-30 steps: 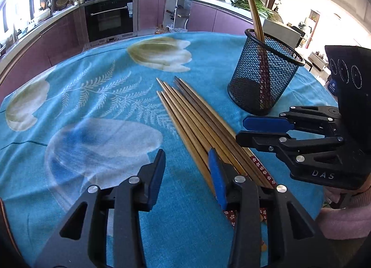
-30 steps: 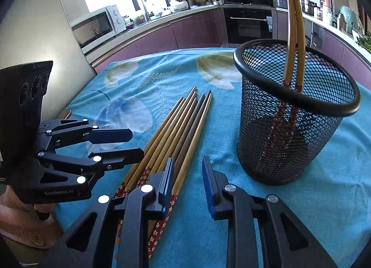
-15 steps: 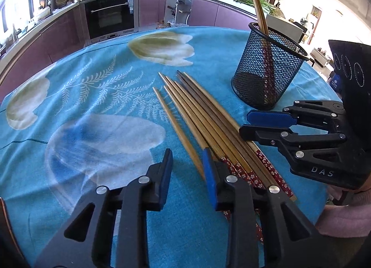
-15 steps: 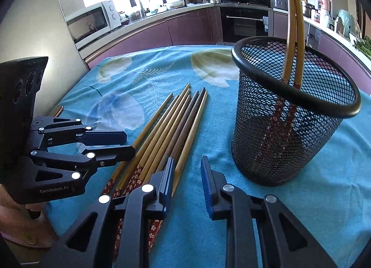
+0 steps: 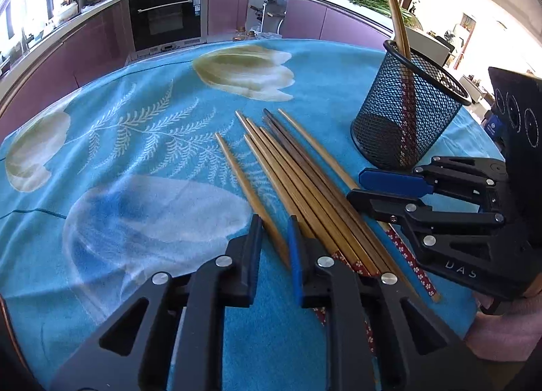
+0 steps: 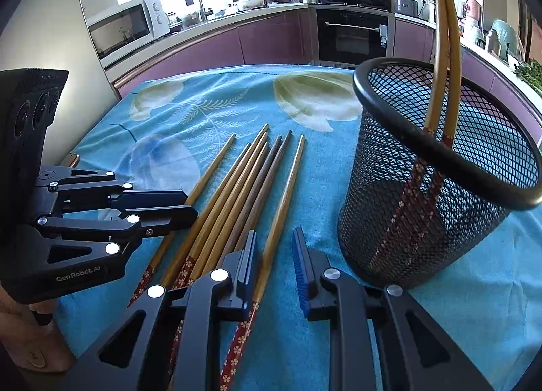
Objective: Organize utensils
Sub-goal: 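Close the left gripper on a chopstick while the right gripper grasps another, then lift both chopsticks upright and carry them over the mesh cup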
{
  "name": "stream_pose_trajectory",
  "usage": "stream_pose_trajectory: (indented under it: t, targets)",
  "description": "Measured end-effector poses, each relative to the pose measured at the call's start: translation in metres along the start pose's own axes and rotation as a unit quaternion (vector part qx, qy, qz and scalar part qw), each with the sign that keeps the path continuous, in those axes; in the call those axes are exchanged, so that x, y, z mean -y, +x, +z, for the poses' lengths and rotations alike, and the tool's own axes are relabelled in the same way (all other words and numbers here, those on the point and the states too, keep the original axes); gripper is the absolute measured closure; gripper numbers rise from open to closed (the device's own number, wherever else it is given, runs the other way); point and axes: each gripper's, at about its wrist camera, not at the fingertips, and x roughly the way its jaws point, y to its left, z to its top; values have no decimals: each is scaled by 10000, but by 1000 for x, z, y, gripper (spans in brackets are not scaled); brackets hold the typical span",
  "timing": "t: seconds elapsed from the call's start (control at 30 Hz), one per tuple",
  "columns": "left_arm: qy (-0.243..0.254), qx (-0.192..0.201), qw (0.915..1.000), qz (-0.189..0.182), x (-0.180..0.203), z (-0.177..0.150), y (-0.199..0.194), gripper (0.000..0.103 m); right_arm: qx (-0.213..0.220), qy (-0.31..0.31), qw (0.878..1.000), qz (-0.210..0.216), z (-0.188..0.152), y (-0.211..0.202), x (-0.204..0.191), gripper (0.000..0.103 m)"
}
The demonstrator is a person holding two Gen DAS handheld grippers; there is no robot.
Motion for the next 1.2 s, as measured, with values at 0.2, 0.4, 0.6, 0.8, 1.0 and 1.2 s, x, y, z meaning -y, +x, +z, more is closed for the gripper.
stream_pose_trajectory:
  t: [0.2, 0.4, 0.6, 0.8, 1.0, 1.2]
  targets:
    - [-209, 96, 9997, 14, -1, -3, -1, 93, 20, 200, 9996, 186, -1, -1, 5, 94]
    - [-463, 238, 9986, -62, -6, -6, -12, 96, 110, 352, 9989, 284, -3, -8, 10, 97]
    - [-427, 320, 9984, -170, -5, -7, -21, 96, 206, 225, 9984, 486, -3, -18, 5, 97]
    - [-323, 206, 9990, -231, -2, -9, -17, 96, 63, 137, 9983, 562, -5, -16, 4, 97]
    - [-299, 64, 9992, -267, -4, -11, -10, 95, -43, -57, 9989, 472, -5, -12, -1, 96]
    - [-283, -51, 9991, -318, -7, -8, -3, 94, -95, -37, 9989, 448, -4, -5, 4, 96]
